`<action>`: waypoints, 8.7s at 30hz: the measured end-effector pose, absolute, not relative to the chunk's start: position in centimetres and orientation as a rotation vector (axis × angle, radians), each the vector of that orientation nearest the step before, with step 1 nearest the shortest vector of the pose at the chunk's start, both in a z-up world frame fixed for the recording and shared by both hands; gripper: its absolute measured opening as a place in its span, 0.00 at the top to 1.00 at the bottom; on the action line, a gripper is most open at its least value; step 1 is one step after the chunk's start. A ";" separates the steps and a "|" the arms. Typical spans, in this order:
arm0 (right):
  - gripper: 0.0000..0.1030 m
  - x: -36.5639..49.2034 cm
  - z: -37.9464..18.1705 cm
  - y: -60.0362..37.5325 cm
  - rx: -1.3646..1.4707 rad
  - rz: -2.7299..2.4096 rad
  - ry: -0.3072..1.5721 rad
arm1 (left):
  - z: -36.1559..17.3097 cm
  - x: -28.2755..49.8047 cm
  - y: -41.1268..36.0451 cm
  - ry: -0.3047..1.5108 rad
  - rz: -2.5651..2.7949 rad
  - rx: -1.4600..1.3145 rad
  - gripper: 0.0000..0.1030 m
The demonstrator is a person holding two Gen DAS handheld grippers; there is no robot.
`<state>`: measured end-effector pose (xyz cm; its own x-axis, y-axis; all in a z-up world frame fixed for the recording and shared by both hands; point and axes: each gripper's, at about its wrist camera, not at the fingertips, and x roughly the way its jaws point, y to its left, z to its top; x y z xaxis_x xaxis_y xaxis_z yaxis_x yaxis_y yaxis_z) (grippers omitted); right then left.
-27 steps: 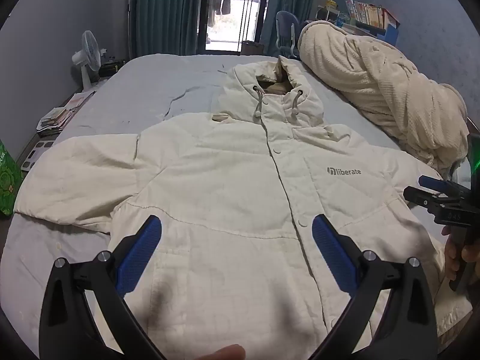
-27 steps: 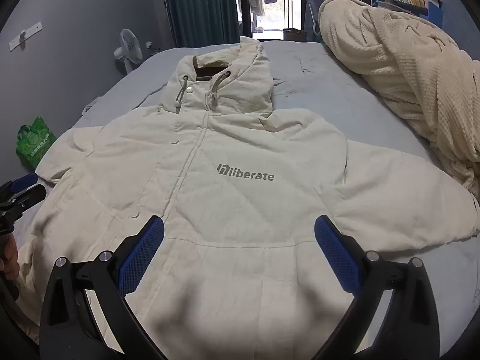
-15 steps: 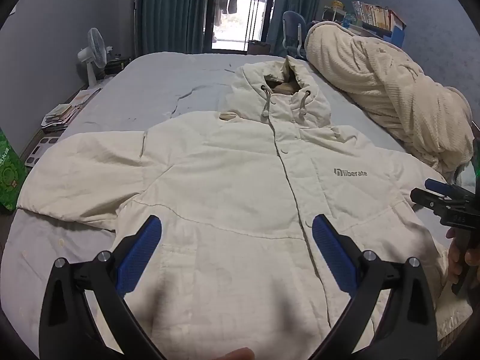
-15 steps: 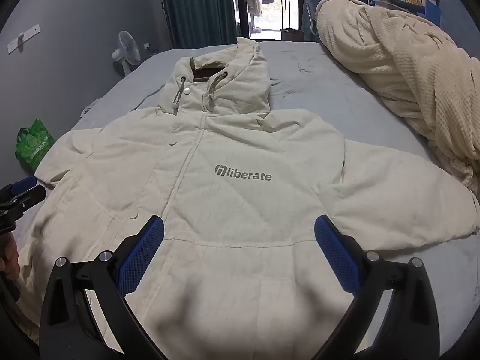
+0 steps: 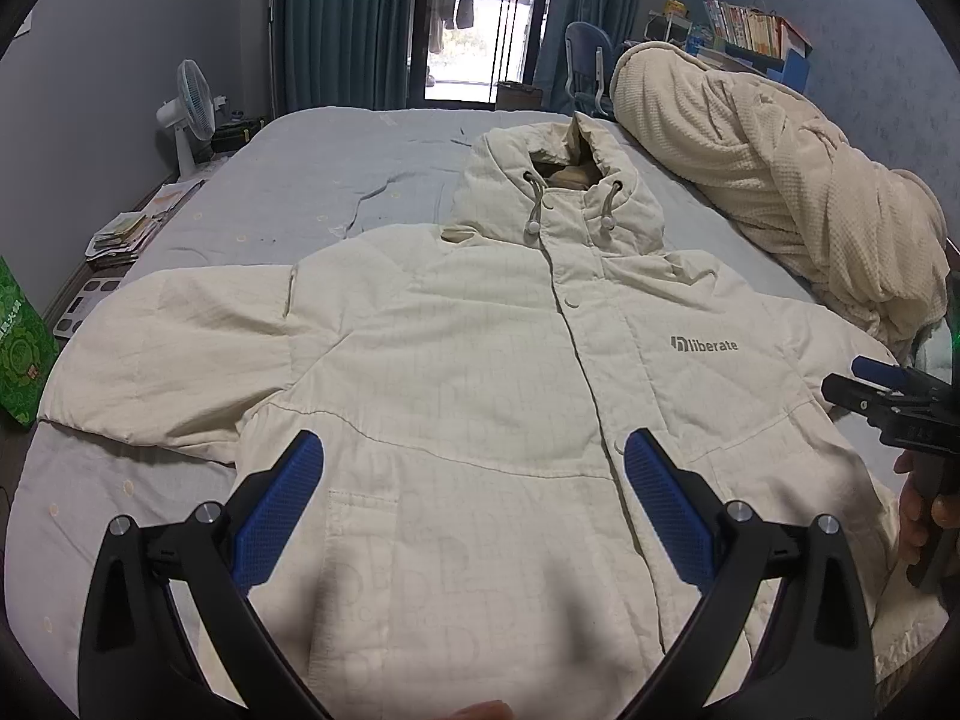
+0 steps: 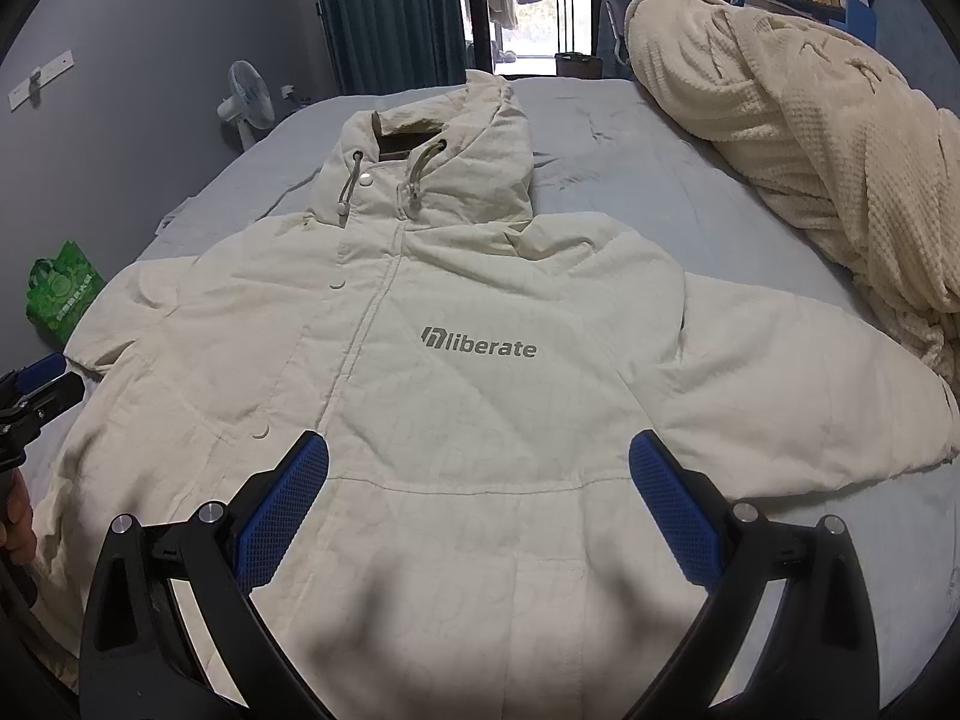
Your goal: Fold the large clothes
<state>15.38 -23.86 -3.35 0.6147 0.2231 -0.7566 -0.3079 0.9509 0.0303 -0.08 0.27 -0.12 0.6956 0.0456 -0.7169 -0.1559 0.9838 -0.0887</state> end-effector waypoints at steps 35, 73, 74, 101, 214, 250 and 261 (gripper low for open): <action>0.06 15.3 -3.5 -23.8 -0.104 0.307 0.851 | -0.6 0.2 0.5 0.804 0.132 -0.129 0.08; 0.06 15.8 -3.2 -24.8 -0.106 0.275 0.843 | -0.3 0.6 1.0 0.791 0.141 -0.100 0.08; 0.06 15.9 -3.2 -24.8 -0.109 0.271 0.841 | -0.2 0.8 1.2 0.785 0.142 -0.096 0.08; 0.06 20.7 -6.8 -46.9 0.314 -0.093 0.877 | 0.6 3.5 4.2 0.745 0.101 -0.143 0.08; 0.80 23.0 -8.9 -35.2 0.794 0.338 1.005 | -0.2 3.1 5.8 0.776 0.204 -0.194 0.08; 0.66 19.2 -3.2 -19.5 0.122 0.724 0.894 | -0.3 3.7 6.2 0.777 0.234 -0.172 0.08; 0.23 21.4 -3.5 -23.6 0.047 0.523 0.900 | -1.2 4.9 7.4 0.818 0.265 -0.127 0.08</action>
<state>21.37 -23.60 -3.51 0.5051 0.4527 -0.7348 -0.4140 0.8741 0.2539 4.91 7.43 -1.25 0.6533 0.1837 -0.7345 -0.2812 0.9596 -0.0100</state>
